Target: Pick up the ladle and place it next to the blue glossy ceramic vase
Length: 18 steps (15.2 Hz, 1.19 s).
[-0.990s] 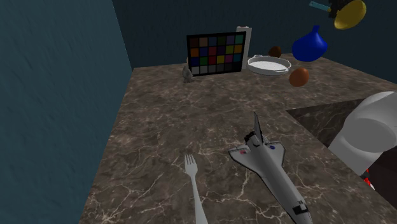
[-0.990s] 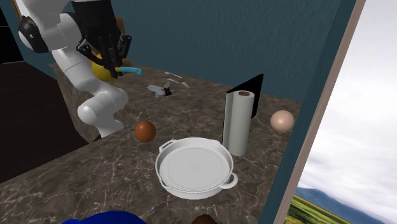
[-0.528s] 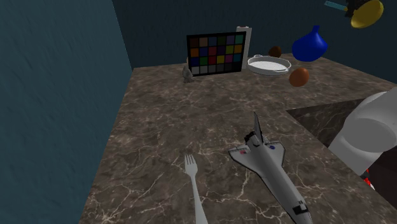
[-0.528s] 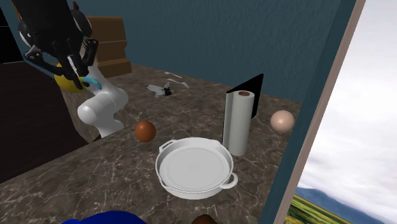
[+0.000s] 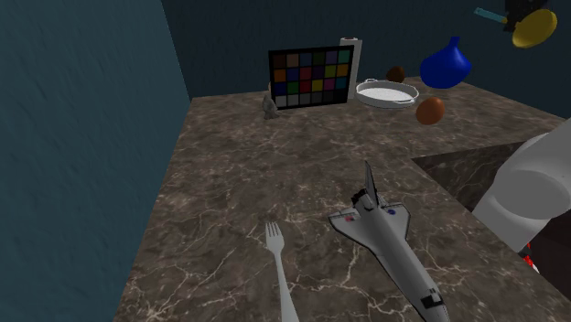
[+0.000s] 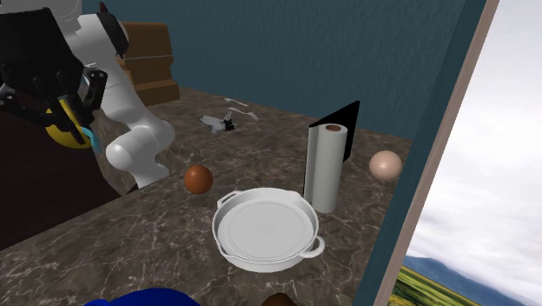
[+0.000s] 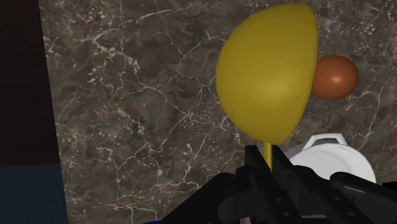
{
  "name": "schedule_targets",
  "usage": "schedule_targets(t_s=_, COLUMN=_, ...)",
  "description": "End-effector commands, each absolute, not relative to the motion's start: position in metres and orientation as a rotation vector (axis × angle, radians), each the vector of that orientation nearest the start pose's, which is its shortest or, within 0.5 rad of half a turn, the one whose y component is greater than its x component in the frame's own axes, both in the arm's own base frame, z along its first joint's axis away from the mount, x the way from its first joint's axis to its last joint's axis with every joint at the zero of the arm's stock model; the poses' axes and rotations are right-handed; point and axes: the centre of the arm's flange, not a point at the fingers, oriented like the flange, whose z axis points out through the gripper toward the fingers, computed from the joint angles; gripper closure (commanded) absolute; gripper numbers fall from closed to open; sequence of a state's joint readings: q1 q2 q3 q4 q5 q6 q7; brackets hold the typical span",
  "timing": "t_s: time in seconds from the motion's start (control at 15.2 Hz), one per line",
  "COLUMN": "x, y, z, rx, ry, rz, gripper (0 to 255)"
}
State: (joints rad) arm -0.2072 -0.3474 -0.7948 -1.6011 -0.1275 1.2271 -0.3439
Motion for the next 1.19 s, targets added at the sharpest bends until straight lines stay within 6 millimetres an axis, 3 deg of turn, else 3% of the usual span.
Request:
schedule_targets(t_s=0.0, x=0.155, y=-0.419, z=0.681, rx=-2.812, ry=0.942, rz=0.040, gripper=255)
schedule_targets(t_s=1.12, x=0.155, y=-0.419, z=0.591, rx=-2.812, ry=0.942, rz=0.040, gripper=255)
